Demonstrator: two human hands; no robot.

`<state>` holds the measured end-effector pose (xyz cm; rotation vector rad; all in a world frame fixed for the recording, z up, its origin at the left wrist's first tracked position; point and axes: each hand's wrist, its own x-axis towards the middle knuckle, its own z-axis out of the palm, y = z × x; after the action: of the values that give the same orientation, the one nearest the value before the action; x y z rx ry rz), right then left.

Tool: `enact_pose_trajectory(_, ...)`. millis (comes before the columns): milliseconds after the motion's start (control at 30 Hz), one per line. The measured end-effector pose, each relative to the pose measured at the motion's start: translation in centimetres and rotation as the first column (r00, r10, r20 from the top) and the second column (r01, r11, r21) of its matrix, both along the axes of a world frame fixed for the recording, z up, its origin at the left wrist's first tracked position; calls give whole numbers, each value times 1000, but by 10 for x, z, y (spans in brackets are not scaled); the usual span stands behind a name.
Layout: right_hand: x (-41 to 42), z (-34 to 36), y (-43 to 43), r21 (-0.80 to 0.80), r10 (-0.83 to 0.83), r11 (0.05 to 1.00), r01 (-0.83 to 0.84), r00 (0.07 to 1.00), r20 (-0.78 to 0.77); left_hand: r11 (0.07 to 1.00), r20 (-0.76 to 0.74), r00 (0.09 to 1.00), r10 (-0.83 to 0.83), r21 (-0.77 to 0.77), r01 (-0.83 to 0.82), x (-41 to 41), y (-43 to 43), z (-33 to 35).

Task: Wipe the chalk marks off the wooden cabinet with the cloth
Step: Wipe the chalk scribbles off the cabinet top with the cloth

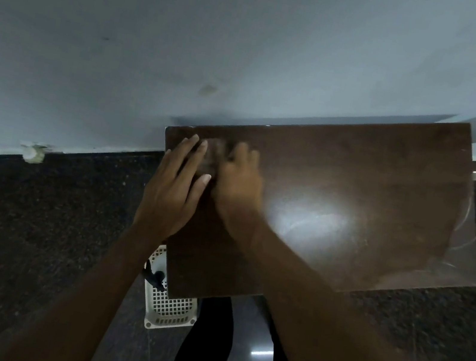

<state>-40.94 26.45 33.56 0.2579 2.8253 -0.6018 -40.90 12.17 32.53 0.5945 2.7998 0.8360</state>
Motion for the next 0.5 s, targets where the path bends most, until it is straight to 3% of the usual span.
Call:
enact_pose_trajectory(100,16,-4,-7,-97,107,989,-108,994,-22,1000,77,997,-28,6,27,-13,14,7)
enact_pose_trajectory(267,54,-2,53,-43,248,968,-247,968,24,958,67,964,-256,-115,263,-24,46,9)
enact_pose_trajectory(367,79,0,114,5,153,988,-154,984,85,944,70,952,-299,-124,306,-15,81,10)
enact_pose_trajectory(500,108,9,208,48,-103,994,97,987,127,927,147,924,-354,-75,367,5,129,10)
